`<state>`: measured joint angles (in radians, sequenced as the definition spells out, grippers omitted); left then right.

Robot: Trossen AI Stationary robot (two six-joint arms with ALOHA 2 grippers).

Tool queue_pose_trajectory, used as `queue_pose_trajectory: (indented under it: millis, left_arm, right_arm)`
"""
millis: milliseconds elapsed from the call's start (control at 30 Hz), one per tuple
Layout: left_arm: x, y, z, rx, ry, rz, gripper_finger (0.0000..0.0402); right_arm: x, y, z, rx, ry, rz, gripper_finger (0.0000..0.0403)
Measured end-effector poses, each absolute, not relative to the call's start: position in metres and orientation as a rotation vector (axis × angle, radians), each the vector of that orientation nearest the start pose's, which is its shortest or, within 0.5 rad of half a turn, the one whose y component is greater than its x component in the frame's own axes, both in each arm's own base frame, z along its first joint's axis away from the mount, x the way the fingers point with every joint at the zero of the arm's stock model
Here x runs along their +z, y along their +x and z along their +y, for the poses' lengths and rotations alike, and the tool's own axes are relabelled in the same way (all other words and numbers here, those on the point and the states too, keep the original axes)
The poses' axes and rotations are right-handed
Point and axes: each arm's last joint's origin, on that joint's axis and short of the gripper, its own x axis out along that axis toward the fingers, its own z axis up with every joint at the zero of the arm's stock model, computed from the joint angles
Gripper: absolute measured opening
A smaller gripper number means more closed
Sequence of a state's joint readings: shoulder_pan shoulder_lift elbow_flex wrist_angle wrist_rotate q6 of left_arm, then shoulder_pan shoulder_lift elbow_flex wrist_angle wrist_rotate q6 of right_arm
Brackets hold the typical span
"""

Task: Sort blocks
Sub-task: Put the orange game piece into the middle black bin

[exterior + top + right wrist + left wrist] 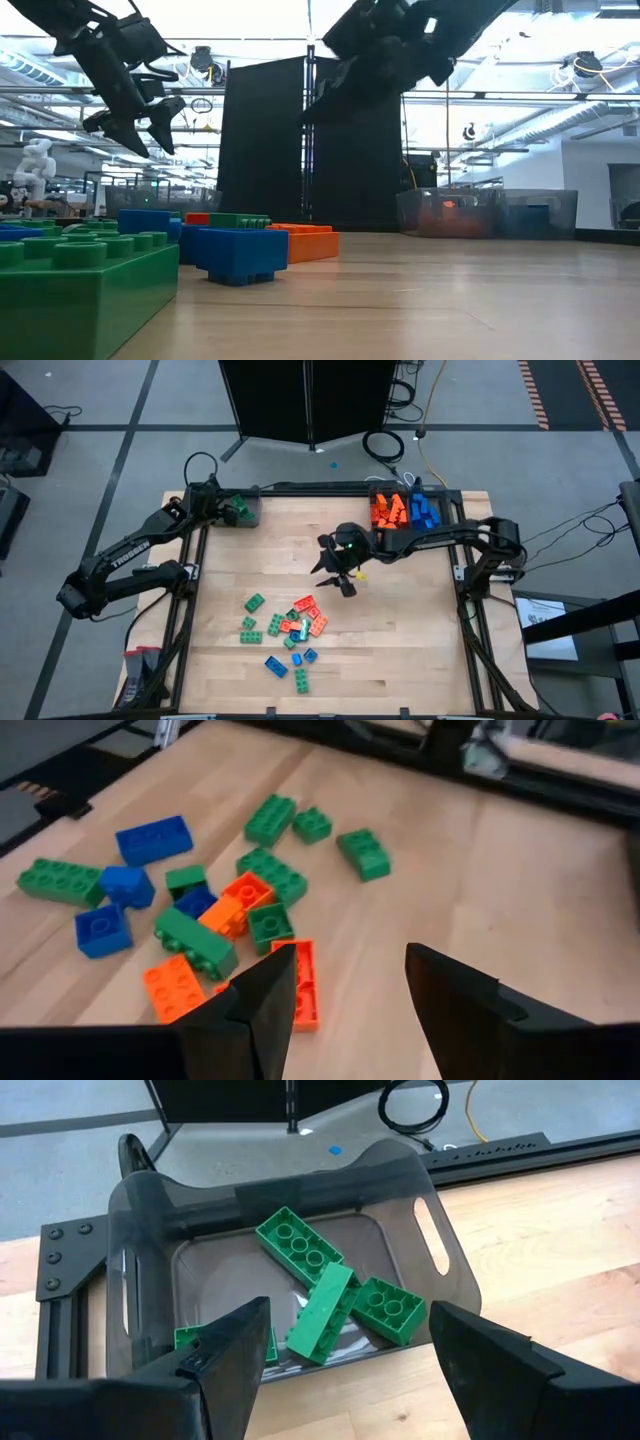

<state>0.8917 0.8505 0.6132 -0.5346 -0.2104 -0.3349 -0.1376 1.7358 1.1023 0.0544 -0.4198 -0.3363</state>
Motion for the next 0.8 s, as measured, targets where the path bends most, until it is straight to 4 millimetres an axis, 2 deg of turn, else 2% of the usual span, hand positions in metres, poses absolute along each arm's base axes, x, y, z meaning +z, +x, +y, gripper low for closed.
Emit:
queue_pose_trajectory:
  millis: [167,400,500,633,800]
  left_arm:
    - [0.235,0.1,0.134,1.171,-0.558,0.589,0.0277]
    - [0.235,0.1,0.133,1.171,-0.558,0.593,0.0277]
    - [0.235,0.1,0.133,1.171,-0.558,0.593,0.0277]
    - [0.235,0.1,0.133,1.171,-0.558,0.593,0.0277]
    - [0.235,0.1,0.133,1.171,-0.558,0.594,0.0277]
  right_arm:
    - [0.195,0.38,-0.025,0.413,-0.144,0.568,0.0213]
    - [0.193,0.38,-0.005,0.547,-0.268,0.526,0.0257]
    - [0.193,0.379,0.01,0.618,-0.298,0.514,0.0264]
    - [0.181,0.38,0.032,0.686,-0.318,0.535,0.0265]
    - [0.169,0.384,0.048,0.719,-0.32,0.541,0.0265]
